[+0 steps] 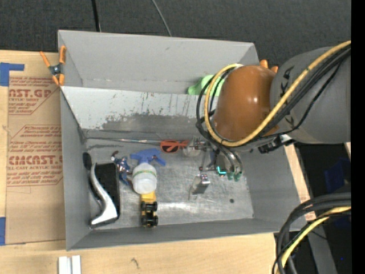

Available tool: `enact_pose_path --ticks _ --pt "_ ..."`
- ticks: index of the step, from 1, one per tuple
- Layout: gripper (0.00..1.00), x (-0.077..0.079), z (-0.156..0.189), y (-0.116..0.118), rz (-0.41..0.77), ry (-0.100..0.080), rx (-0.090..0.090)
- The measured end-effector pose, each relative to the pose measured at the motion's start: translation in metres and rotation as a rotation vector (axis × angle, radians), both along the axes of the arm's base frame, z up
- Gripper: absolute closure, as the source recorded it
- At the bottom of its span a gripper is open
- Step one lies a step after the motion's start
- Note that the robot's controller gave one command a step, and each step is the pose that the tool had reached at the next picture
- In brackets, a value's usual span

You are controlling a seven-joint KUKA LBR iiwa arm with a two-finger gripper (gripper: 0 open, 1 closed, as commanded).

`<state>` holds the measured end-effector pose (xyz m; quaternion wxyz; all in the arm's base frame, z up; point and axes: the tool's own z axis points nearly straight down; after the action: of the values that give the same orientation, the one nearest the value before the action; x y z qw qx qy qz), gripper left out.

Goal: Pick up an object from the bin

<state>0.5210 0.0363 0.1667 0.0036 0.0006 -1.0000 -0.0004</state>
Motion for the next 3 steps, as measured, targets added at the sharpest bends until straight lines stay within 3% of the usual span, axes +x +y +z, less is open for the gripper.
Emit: enact_pose_path --ticks 1,2,3 --pt "0.00 0.002 0.004 0.000 -0.001 -0.008 0.000" --pt "0.00 0.028 -0.008 0.001 0.069 -0.010 -0.001" --pt "0.00 0.051 -0.030 0.026 0.069 -0.011 0.000"
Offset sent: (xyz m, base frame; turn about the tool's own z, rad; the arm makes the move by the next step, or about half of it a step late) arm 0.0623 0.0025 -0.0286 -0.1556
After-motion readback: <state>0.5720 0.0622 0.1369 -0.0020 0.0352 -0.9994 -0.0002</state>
